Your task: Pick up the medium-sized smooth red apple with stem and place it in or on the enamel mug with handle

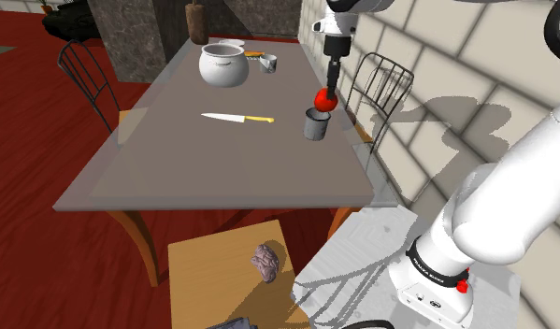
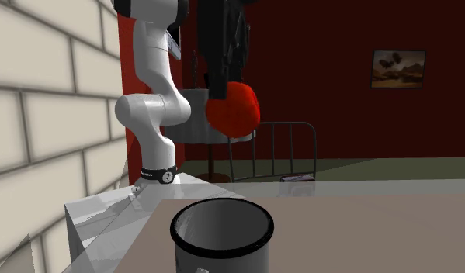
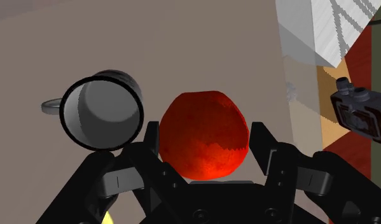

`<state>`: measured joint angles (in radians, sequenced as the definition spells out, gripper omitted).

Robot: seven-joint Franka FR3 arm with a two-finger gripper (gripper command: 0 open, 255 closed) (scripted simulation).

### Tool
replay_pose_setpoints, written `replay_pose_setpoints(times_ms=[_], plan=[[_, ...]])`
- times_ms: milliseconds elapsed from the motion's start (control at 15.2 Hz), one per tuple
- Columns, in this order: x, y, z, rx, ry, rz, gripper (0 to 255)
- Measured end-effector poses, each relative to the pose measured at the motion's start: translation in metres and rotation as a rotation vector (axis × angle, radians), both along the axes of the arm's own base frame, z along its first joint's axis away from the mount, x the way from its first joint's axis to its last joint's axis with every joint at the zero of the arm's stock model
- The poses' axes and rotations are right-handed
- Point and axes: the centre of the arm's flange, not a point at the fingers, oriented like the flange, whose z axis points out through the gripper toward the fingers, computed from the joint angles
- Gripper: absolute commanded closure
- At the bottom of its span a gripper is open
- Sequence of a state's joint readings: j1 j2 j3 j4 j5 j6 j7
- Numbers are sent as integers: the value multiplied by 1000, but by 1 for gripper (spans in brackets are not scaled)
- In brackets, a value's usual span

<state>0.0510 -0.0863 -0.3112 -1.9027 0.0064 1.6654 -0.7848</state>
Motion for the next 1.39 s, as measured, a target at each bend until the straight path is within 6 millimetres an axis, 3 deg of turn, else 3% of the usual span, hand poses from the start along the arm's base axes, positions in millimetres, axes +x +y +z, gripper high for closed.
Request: replay_pose_setpoints(times_ms=[396, 594, 1386], plan=[[40, -71, 10, 0, 0, -1, 255], [54, -97, 10, -1, 0, 0, 255], [59, -99, -50, 0, 0, 1, 255]])
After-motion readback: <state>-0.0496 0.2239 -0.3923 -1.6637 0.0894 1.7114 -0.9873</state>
